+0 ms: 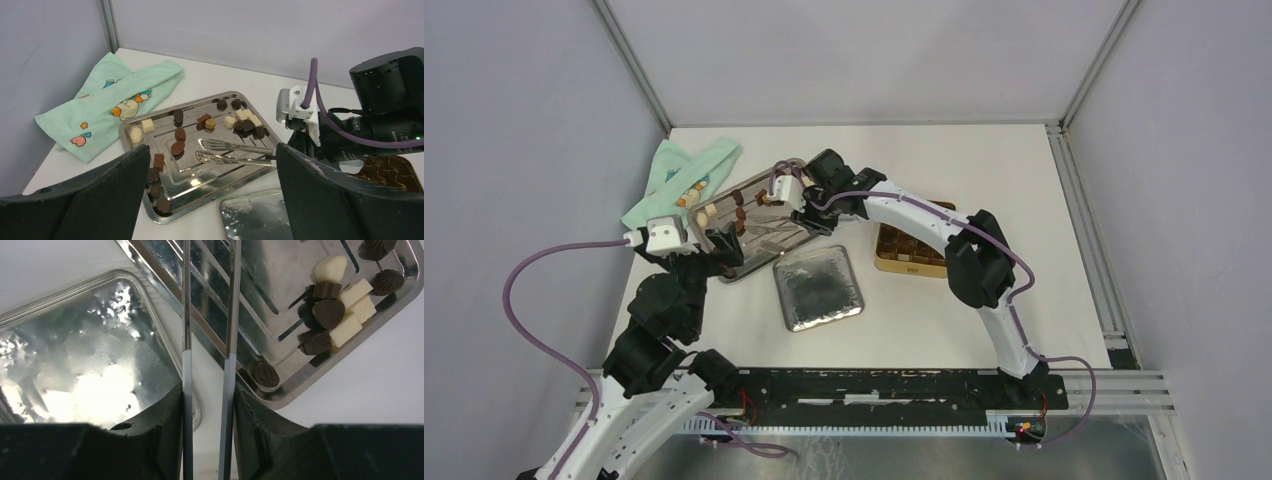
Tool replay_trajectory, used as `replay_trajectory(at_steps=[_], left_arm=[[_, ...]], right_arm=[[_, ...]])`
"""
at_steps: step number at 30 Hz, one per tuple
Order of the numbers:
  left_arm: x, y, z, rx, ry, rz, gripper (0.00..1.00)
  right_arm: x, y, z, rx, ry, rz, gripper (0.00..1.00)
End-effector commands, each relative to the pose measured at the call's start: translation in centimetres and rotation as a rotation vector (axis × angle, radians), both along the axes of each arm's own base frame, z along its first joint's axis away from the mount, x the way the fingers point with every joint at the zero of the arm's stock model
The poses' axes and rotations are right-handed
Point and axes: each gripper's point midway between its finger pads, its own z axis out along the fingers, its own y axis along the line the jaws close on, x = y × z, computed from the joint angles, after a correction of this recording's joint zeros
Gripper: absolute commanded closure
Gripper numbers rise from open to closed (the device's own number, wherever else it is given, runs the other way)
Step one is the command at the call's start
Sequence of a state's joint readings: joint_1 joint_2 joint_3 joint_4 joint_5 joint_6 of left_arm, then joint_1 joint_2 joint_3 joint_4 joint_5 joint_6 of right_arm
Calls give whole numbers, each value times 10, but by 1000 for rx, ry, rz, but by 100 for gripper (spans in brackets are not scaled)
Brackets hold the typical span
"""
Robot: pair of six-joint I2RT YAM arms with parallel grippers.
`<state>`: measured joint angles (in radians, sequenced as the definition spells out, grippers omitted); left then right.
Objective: Pack the chocolate
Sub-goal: Pick up the fake chocolate from the plate.
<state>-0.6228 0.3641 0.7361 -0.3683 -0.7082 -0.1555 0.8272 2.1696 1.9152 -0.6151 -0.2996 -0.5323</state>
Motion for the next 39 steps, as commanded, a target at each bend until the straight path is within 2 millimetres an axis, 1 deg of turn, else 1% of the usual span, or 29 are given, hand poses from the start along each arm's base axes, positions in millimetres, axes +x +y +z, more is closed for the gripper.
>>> replay_trajectory(at_steps=[1,7,11,17,24,35,39], left_arm=[[0,5,6,25,-23,17,0],[0,5,6,24,-26,16,0],[0,6,8,19,-32,18,0],[1,5,7,22,-29,14,0],[1,4,7,22,-30,10,0],[2,3,7,21,-30,6,0],[2,3,6,23,-27,8,0]], right_arm=[[19,23,22,72,-60,-48,59],[17,41,2,88,-16,-42,58],[17,48,-7,92,2,-48,58],[22,58,-11,119,16,-73,56],[30,61,-20,112,10,-115,54],[30,74,-28,131,28,-113,53],[32,77,-27,139,25,-113,52]])
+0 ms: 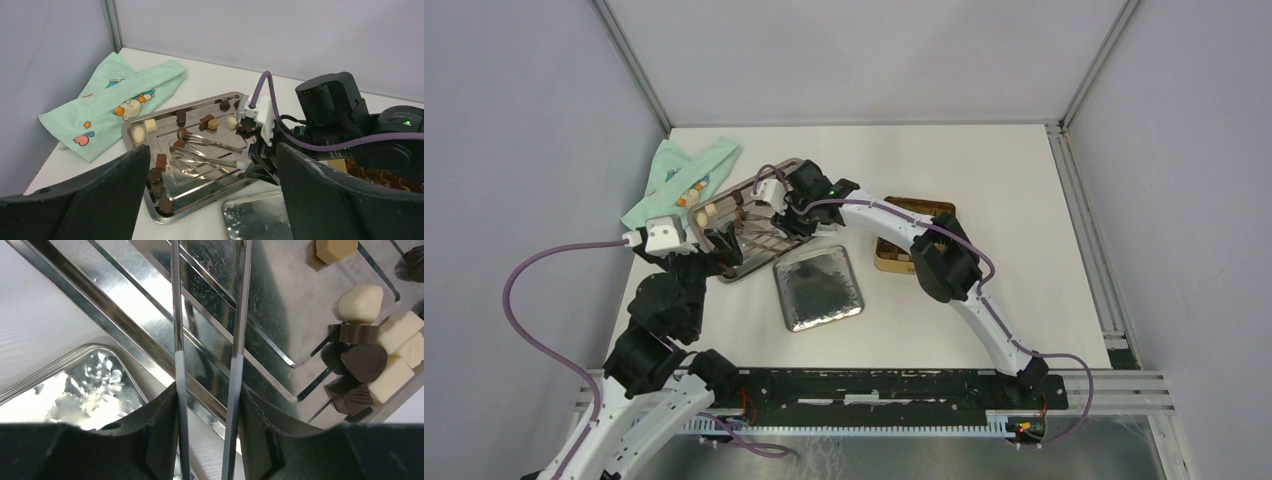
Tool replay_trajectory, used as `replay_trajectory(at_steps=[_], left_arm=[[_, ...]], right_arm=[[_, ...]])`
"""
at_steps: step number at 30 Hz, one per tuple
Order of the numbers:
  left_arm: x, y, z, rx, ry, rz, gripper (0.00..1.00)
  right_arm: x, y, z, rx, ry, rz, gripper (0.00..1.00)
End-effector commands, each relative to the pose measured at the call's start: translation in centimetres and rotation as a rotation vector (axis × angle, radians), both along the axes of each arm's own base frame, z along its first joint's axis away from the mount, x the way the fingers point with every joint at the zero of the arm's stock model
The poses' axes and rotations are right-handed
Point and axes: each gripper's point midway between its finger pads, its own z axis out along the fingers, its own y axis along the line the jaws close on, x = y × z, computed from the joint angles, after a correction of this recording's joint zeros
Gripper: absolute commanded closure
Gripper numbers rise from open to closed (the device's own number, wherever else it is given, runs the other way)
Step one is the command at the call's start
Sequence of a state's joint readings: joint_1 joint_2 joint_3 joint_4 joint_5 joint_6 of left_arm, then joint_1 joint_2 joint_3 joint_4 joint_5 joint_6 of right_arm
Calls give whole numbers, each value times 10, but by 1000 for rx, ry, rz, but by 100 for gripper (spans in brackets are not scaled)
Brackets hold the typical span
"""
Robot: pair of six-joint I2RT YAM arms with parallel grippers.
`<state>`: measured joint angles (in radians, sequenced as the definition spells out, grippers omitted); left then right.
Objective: Pack the chocolate
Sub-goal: Pick up the fake chocolate from the plate.
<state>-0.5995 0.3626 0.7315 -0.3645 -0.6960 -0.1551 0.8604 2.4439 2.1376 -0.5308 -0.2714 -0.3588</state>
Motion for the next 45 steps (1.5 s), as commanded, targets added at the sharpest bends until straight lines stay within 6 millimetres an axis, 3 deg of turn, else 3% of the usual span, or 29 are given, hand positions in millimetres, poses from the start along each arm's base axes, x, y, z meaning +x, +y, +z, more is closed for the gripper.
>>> replay_trajectory(at_steps=[1,8,12,17,26,35,45], left_arm=[[1,0,7,22,-27,-6,0],[2,1,7,23,-25,-3,0],[2,1,6,25,-23,-2,0],[2,1,6,24,-23,-1,0],[2,1,7,23,-24,-3,0],[2,1,6,22,-26,0,0],[4,0,2,34,-12,0,0]], right_arm=[[10,22,31,90,-57,-8,52],[12,25,32,96,-61,-8,55],[11,24,34,93,-60,-6,65],[9,20,54,107,-78,2,79],[-6,3,94,157,-80,32,86],[-36,-41,125,213,-55,95,86],[-78,-132,159,271,-89,148,86]])
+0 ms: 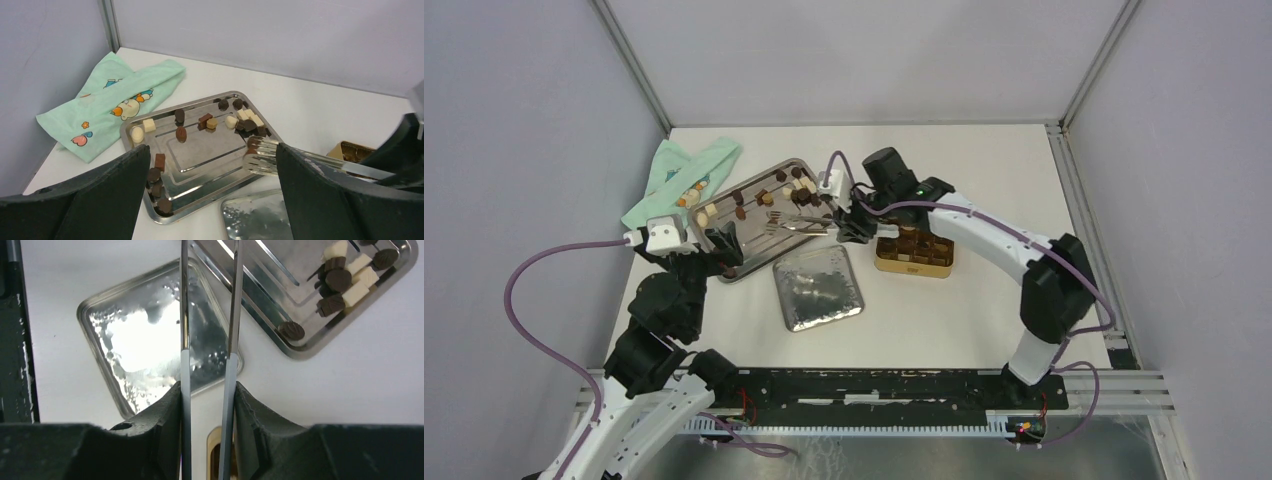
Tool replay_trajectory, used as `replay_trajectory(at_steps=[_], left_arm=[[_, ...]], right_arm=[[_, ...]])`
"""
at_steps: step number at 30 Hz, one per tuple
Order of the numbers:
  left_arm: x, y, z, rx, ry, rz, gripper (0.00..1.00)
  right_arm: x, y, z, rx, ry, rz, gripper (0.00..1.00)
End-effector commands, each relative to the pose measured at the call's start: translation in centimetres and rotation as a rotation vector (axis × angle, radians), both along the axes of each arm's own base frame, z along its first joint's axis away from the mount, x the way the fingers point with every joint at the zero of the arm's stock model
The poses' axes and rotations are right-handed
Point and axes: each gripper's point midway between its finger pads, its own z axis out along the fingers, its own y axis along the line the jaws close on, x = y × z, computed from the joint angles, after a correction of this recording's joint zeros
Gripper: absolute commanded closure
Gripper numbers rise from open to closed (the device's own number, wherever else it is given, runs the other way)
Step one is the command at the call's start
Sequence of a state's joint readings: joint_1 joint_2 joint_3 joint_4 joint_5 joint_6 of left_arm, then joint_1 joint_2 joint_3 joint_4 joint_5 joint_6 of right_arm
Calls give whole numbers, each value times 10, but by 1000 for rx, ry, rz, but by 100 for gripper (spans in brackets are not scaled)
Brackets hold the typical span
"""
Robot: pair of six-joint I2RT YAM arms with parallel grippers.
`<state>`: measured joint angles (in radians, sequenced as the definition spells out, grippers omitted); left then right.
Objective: Pack the chocolate
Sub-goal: Pick up the fake chocolate from the plate, then place the fake chocolate in the packing box.
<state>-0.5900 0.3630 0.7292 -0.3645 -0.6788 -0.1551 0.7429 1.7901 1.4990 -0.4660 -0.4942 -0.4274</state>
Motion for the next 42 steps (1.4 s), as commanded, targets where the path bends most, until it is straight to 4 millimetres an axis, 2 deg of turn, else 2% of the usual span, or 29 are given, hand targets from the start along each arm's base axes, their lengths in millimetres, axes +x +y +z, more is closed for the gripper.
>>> replay_trajectory(at_steps=[1,6,12,19,25,29,33,42], left_arm=[[4,1,3,34,-12,8,0],[4,1,1,38,-5,10,0],[6,-1,-1,45,4,2,0],[5,-1,0,42,3,0,0],[7,-6,-1,41,6,-23,0],[8,-10,-2,45,15,-37,0],[8,-10,-2,42,13,-39,0],[7,-10,-2,41,11,-43,0]], right_arm=[[-10,-31,52,126,-103,46,86],[-19,-91,60,152,-127,-18,87],[-36,-165,52,138,-165,-128,87],[-58,-242,20,58,-141,-291,87],[-80,-302,-4,-94,-127,-395,87],[-94,-317,-16,-167,-103,-410,87],[-102,-320,-27,-191,-73,-402,86],[-99,-325,-39,-211,-46,-420,83]])
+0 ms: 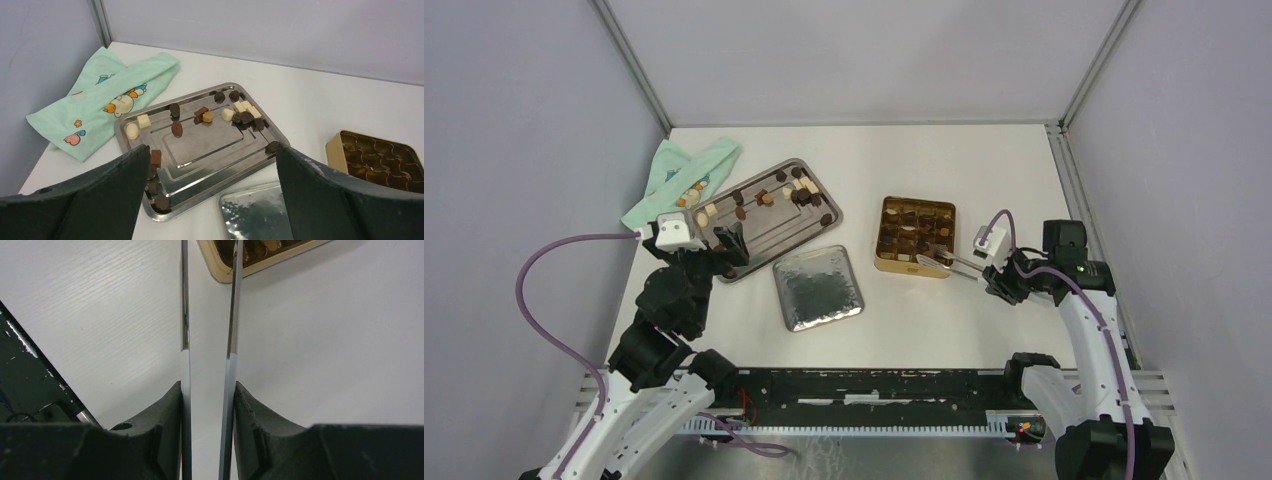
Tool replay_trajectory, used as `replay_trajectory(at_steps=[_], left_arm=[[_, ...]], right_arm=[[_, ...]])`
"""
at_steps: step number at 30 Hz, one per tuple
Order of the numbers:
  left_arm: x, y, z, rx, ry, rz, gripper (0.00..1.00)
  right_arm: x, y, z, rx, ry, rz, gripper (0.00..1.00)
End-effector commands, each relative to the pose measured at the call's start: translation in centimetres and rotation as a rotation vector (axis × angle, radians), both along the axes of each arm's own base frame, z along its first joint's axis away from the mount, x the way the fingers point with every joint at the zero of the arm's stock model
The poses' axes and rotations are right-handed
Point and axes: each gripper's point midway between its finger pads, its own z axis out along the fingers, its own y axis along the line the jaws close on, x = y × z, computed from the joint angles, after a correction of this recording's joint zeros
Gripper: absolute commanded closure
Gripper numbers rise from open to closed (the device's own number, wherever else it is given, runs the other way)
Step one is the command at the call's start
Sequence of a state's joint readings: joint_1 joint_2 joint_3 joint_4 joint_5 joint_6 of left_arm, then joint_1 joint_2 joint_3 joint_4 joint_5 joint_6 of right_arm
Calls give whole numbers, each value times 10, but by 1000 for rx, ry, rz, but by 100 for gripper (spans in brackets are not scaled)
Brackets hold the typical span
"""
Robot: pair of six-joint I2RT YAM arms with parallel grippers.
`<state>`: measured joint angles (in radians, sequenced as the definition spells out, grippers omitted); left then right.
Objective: Pack the chocolate
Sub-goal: Place the fake chocolate in the packing box.
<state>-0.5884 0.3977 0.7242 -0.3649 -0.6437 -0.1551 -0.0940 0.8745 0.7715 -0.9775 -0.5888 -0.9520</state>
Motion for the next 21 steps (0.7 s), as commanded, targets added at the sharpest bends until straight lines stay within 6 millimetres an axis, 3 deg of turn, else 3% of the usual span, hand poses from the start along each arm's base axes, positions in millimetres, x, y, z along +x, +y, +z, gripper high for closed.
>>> replay_trajectory(at_steps=[1,9,21], left_arm=[[1,-1,7,17,-23,-11,0],[0,0,8,16,-27,-10,0],[-1,1,9,10,-32,-10,0]], right_arm=[[9,-3,-1,-11,-22,3,83],[15,-1,-1,6,-19,-2,74],[19,1,-1,26,-10,-3,54]])
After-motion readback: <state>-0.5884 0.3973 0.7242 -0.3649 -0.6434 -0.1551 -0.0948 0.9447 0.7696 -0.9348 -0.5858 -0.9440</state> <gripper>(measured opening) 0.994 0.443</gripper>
